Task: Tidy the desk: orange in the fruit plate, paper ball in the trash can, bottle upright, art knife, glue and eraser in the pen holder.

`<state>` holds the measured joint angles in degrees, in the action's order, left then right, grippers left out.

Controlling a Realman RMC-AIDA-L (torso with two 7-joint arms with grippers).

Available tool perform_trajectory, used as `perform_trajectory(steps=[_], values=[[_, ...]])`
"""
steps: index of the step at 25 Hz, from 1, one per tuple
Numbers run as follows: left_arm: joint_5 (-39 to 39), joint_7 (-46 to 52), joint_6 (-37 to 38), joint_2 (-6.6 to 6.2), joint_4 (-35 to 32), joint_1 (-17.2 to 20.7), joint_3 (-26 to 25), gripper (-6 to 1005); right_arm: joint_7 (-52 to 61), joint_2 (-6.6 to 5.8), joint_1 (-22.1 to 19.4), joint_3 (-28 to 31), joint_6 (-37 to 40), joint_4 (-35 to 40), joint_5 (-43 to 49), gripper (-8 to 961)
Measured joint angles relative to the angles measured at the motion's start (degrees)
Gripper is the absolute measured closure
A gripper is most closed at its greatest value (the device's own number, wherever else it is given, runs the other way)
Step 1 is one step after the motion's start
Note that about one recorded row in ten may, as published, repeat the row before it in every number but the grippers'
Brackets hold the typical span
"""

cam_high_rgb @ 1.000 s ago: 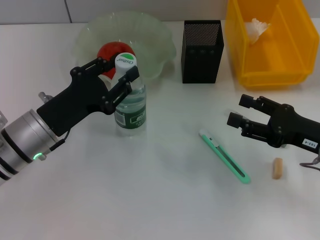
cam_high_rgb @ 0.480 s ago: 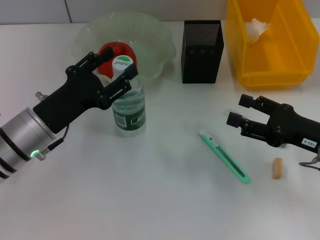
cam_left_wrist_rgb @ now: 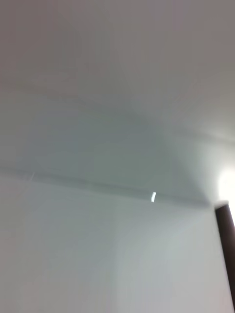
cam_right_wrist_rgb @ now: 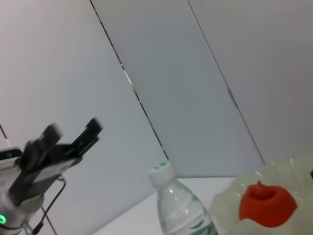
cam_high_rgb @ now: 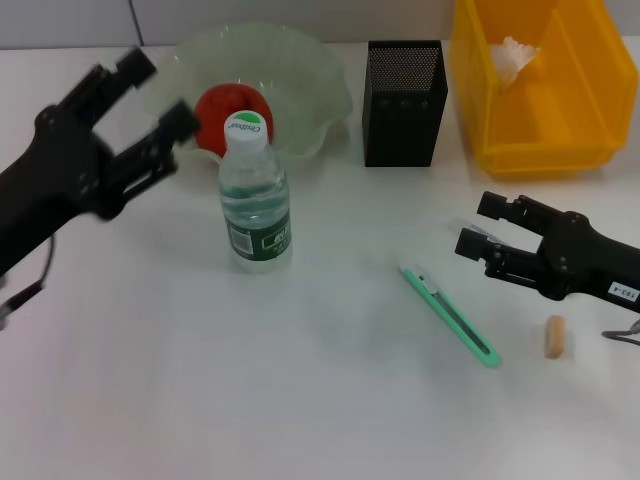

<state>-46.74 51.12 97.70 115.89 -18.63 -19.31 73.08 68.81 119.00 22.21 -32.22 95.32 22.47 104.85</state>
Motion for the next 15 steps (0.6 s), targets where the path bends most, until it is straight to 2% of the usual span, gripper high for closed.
perform_trajectory(steps=[1,3,5,6,11,12,13,14,15], values=[[-3.06,2.53,3.75,-2.07,-2.04,1.09,0.18,155,0.81,0.00,-0.06,0.19,1.09,0.46,0.00,118],[-7.79,3.62,7.27,-4.10,-2.35,1.31,-0.04,155,1.10,-0.01,-0.08,0.38,1.54,0.69,0.00,118],[-7.79,3.62,7.27,-4.10,-2.35,1.31,-0.04,155,1.36,-0.21,-0.03,1.22,2.75,1.00,-0.04,119],[-14.73,4.22,8.43,-5.68,-2.41,1.25,-0.08,155,1.50,-0.55,0.16,2.05,3.95,1.19,-0.08,119],[-19.70,4.97,6.63,-5.91,-2.61,1.20,-0.10,155,5.14,-1.25,0.55,2.12,5.07,3.90,0.04,119],[-25.14,5.53,3.17,-5.44,-2.73,0.72,-0.12,155,7.14,-1.28,0.65,1.91,4.99,5.57,0.37,119],[-25.91,5.74,2.58,-5.29,-2.73,0.58,-0.12,155,9.22,-1.28,0.72,1.73,4.96,7.52,1.01,119],[-25.91,5.74,2.58,-5.29,-2.73,0.58,-0.12,155,13.70,-1.30,0.76,1.38,5.18,12.62,2.90,119],[-25.91,5.74,2.58,-5.29,-2.73,0.58,-0.12,155,13.70,-1.30,0.76,1.38,5.18,12.62,2.90,119]])
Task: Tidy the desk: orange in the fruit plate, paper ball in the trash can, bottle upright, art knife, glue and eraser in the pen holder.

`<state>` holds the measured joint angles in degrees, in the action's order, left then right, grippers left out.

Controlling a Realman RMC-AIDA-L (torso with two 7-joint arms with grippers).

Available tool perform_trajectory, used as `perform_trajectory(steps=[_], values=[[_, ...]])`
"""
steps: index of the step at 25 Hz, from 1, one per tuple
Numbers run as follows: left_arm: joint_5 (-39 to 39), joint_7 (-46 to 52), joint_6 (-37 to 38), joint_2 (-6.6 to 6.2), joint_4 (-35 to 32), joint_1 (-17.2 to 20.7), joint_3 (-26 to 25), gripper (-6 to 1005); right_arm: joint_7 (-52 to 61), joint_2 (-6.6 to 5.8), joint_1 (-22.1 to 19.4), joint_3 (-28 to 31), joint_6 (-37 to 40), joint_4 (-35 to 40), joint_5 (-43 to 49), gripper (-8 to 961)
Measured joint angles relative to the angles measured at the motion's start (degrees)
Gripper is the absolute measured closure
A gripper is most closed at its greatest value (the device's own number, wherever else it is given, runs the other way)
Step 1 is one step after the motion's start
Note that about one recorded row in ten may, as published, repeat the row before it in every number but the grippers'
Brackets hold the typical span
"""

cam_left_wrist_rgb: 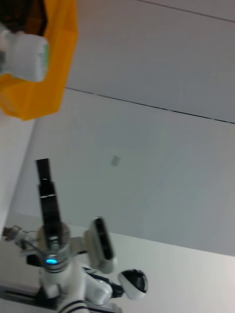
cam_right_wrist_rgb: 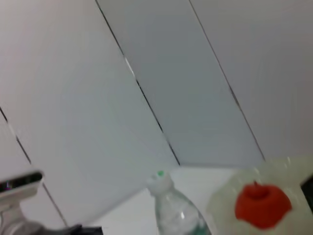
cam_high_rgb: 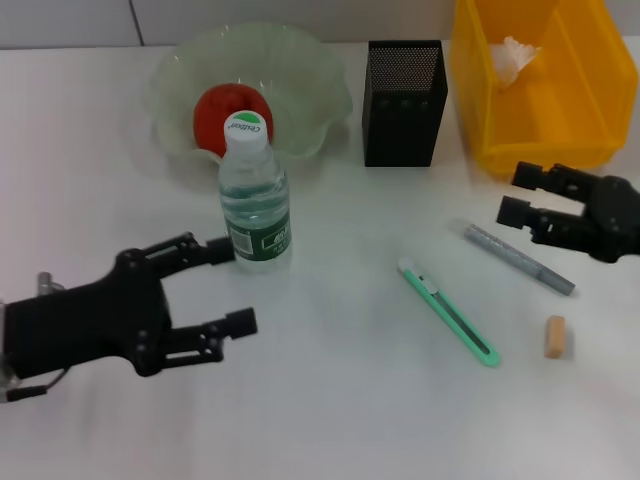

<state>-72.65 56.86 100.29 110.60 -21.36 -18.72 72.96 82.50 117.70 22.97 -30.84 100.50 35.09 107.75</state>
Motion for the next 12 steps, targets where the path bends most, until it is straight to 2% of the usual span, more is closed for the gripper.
perform_trajectory(steps=[3,4,5,8,9,10,12], values=[[-3.95,1.94,-2.87,0.84,-0.07,-1.29,0.06,155,7.18,0.03,-0.17,-0.46,1.24,8.92,3.07,119],[-3.95,1.94,-2.87,0.84,-0.07,-1.29,0.06,155,11.66,0.19,-0.18,-0.63,2.66,14.92,4.92,119],[-3.95,1.94,-2.87,0.84,-0.07,-1.29,0.06,155,11.66,0.19,-0.18,-0.63,2.66,14.92,4.92,119],[-6.87,3.67,-3.85,1.29,-0.19,-2.51,0.21,155,18.45,0.38,0.25,-1.02,5.12,24.01,7.56,119],[-7.53,4.08,-4.16,1.34,-0.19,-2.86,0.45,155,22.94,0.40,0.48,-2.35,6.19,30.28,9.35,119],[-7.53,4.08,-4.16,1.34,-0.19,-2.86,0.45,155,22.94,0.40,0.48,-2.35,6.19,30.28,9.35,119],[-8.66,4.66,-4.48,1.50,-0.19,-3.21,0.56,155,26.86,0.49,0.53,-4.45,6.43,36.03,11.37,119]])
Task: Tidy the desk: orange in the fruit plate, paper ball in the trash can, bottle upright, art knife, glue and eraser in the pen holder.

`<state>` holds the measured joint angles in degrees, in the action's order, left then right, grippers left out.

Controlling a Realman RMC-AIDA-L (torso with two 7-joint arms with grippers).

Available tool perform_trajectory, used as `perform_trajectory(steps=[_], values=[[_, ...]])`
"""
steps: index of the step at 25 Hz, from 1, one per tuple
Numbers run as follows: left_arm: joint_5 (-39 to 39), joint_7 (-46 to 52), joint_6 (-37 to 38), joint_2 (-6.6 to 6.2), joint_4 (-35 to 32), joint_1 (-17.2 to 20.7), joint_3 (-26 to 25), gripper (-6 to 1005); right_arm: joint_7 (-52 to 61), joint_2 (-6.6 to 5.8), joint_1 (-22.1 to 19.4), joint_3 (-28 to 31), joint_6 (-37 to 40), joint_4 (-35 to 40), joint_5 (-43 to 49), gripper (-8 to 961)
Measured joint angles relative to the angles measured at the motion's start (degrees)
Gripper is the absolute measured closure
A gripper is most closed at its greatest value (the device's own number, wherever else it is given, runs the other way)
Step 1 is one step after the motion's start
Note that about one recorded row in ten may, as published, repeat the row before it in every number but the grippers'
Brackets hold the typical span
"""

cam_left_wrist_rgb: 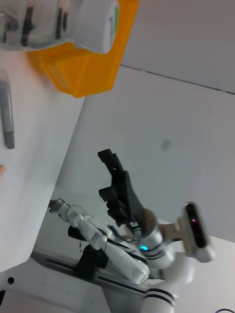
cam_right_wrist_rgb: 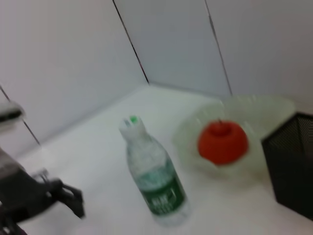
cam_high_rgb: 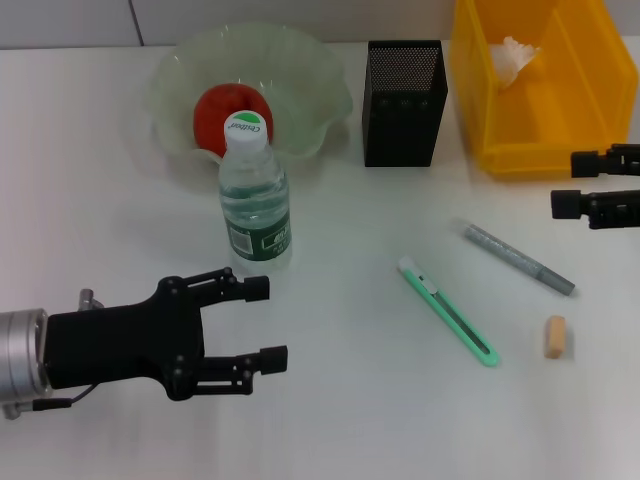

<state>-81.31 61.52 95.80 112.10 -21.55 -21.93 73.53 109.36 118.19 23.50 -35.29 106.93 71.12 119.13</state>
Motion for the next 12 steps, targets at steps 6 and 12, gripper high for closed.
perform_trajectory(steps=[6,12], values=[[-0.45,0.18,-0.25,0.31,0.02,-0.15,0.15,155,7.96,0.71,0.82,-6.00,0.14,11.29,4.66,119],[-0.77,1.09,-0.27,0.37,-0.10,-0.57,0.13,155,17.00,0.69,3.98,-13.29,0.15,19.12,13.83,118]])
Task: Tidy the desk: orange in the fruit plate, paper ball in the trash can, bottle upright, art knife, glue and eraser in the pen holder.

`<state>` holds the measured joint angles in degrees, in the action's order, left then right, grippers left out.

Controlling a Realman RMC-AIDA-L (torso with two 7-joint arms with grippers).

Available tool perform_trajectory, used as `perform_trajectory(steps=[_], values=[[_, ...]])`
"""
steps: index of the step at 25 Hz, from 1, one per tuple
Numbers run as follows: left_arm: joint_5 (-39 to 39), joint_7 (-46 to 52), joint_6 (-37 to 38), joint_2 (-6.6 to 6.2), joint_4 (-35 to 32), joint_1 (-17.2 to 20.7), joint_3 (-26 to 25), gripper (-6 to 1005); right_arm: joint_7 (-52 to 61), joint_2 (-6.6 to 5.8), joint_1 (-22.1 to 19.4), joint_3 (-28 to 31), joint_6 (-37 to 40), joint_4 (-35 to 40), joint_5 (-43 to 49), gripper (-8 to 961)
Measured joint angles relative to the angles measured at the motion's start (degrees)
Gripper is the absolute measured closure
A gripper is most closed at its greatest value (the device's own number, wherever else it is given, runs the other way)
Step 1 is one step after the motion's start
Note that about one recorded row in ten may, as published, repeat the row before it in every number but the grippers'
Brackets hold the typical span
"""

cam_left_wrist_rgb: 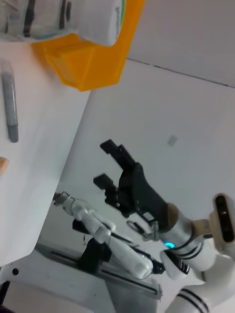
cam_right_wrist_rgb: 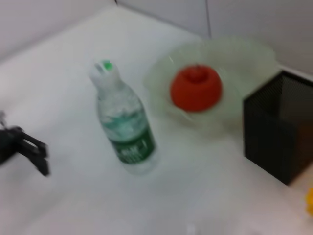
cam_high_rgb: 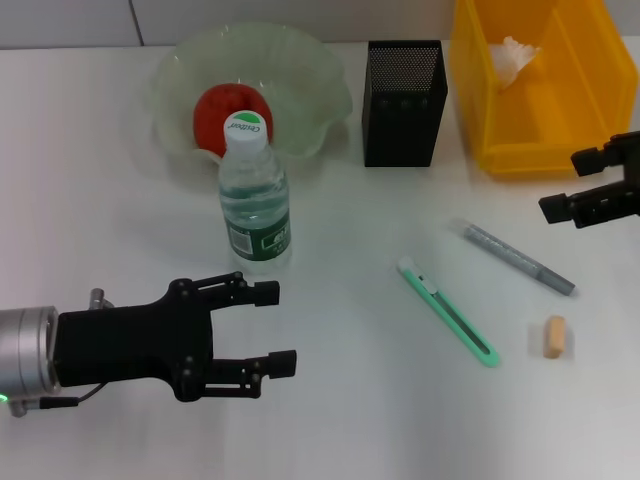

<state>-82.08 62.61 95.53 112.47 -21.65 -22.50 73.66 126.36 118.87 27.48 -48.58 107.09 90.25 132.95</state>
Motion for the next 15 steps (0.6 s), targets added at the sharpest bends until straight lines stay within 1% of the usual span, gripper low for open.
perform_trajectory(steps=[1,3,4,5,7,8,9,10,11,12,14,15], values=[[0.00,0.00,0.00,0.00,0.00,0.00,0.00,155,0.00,0.00,0.00,0.00,0.00,0.00,0.00,118],[-2.01,1.91,-0.08,0.18,-1.47,-0.35,-0.40,155,2.54,-0.02,1.81,-2.54,-0.29,0.55,4.16,118],[-2.01,1.91,-0.08,0.18,-1.47,-0.35,-0.40,155,3.84,-0.06,2.85,-4.01,-0.47,0.57,6.42,118],[-2.34,1.95,-0.09,0.27,-1.68,-0.38,-0.51,155,5.64,0.00,4.86,-6.46,-0.77,-0.25,11.03,118],[-2.50,2.11,-0.09,0.43,-1.95,-0.58,-0.55,155,6.10,0.11,5.64,-7.37,-0.99,-0.84,12.73,118],[-2.51,2.30,-0.09,0.46,-1.97,-0.68,-0.55,155,6.73,0.32,6.94,-9.58,-2.53,-3.33,14.43,118],[-2.51,2.30,-0.09,0.46,-1.97,-0.68,-0.55,155,6.73,0.32,6.94,-9.58,-2.53,-3.33,14.43,118],[-2.51,2.52,-0.09,0.48,-2.01,-0.78,-0.55,155,7.65,0.39,7.73,-12.46,-4.91,-6.60,14.55,118],[-2.51,2.52,-0.09,0.48,-2.01,-0.78,-0.55,155,7.65,0.39,7.73,-12.46,-4.91,-6.60,14.55,118],[-2.51,2.52,-0.09,0.48,-2.01,-0.78,-0.55,155,8.06,0.38,8.19,-14.05,-6.53,-8.61,14.55,118],[-2.51,2.60,-0.38,0.53,-2.06,-0.92,-0.54,155,8.36,0.39,9.29,-17.01,-9.96,-13.05,14.54,118],[-2.51,2.60,-0.38,0.53,-2.06,-0.92,-0.54,155,8.44,0.40,10.56,-19.92,-12.90,-17.32,14.53,118]])
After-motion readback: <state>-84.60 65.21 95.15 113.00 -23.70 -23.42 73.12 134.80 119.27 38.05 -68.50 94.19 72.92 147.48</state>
